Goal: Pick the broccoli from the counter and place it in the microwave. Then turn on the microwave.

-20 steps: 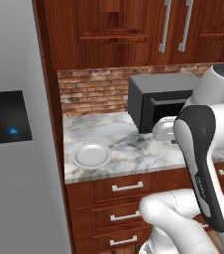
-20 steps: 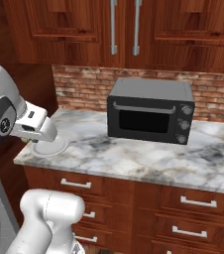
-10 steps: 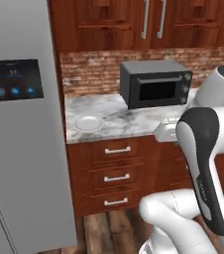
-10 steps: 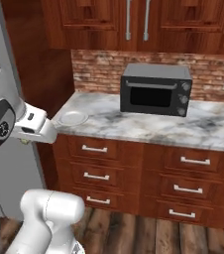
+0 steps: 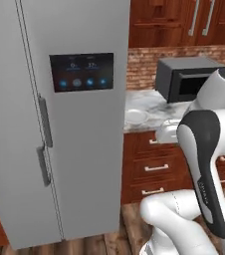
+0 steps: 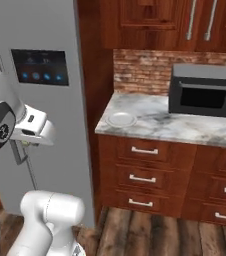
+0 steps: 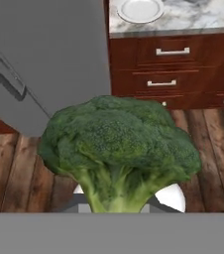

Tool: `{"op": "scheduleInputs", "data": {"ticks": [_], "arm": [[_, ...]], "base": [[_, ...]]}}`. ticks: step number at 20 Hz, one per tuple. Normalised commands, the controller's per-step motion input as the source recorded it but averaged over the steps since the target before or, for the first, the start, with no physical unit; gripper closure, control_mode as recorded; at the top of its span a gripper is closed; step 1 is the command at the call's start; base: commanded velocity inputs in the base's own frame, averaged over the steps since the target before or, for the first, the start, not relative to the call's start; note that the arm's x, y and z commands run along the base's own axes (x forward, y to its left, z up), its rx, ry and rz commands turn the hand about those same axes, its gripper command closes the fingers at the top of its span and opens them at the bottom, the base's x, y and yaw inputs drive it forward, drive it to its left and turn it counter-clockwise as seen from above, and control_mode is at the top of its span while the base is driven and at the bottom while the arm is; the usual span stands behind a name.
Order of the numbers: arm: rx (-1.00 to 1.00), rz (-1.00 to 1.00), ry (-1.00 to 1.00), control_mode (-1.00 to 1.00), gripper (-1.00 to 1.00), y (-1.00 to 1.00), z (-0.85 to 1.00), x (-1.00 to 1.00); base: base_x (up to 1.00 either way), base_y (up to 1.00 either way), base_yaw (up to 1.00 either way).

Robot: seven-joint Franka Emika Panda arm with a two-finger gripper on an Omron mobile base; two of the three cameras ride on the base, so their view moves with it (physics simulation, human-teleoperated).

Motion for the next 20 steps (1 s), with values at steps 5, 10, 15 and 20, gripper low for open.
{"op": "scheduleInputs", "data": {"ticks": [5,10,15,20], "arm": [[0.00,0.00,0.00,1.00,1.00,0.00,0.00,0.00],[0.00,0.00,0.00,1.00,1.00,0.00,0.00,0.00],[0.00,0.00,0.00,1.00,1.00,0.00,0.00,0.00],[0.00,0.00,0.00,1.00,1.00,0.00,0.00,0.00]], "base": [[-0.03,1.00,0.00],[-0.08,1.00,0.00],[-0.11,1.00,0.00],[-0.04,1.00,0.00]]}}
